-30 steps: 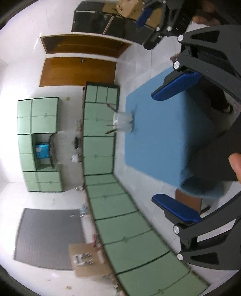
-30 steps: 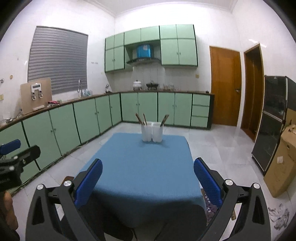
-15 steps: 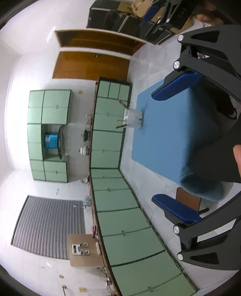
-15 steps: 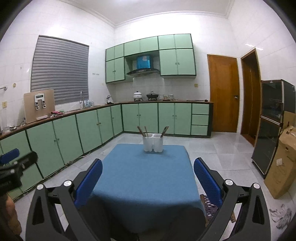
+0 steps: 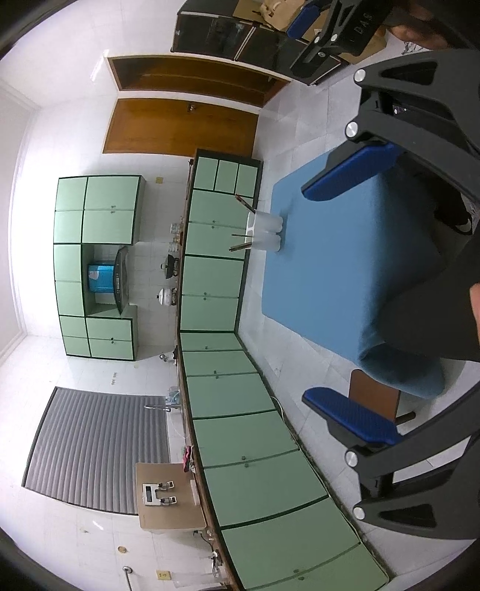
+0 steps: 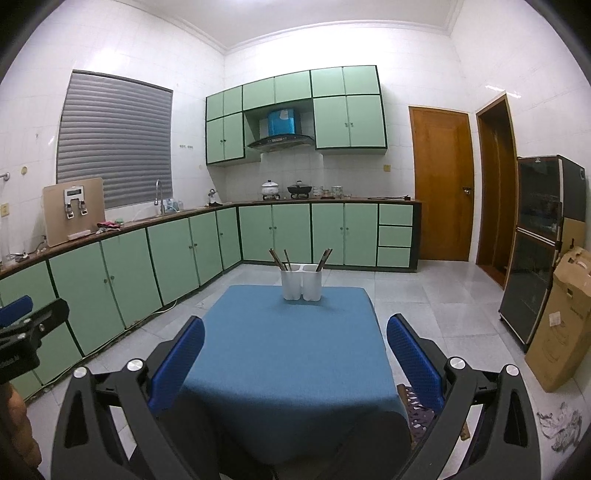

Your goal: Organize utensils

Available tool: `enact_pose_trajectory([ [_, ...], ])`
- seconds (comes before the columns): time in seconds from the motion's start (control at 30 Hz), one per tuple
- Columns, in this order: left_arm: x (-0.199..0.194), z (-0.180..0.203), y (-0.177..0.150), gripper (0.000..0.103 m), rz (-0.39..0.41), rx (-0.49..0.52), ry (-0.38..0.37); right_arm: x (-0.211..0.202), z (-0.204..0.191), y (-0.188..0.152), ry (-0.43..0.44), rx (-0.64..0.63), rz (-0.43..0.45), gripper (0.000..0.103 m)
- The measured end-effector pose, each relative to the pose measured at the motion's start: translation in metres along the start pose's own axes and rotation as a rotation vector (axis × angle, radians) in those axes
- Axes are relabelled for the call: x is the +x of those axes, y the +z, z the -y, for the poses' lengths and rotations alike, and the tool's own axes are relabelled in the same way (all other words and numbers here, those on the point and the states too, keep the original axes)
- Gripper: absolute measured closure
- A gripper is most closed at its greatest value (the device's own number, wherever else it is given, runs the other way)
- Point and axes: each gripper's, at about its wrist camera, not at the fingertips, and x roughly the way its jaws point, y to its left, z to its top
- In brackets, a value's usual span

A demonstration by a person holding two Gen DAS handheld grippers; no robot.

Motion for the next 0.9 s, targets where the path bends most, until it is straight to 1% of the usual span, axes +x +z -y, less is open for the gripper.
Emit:
enact_pose_trajectory([
  [0.23, -0.0009, 0.0018, -0.0024, 0.005, -0.002, 0.012, -0.004, -0.0015, 0.0006, -0.0015, -0.011, 0.003, 0.001, 0.006],
  [0.4, -0.0042, 0.0016, -0.0024, 0.005, 0.018, 0.018, -0.002, -0.0041, 0.0014, -0.0031, -0.009, 0.008, 0.004, 0.006],
  [0.9, -0.0019, -0.0024, -0.0025, 0.005, 0.004, 0.007, -0.004, -0.0073, 0.0010, -0.0042, -0.012, 0.010, 0.009, 0.006],
])
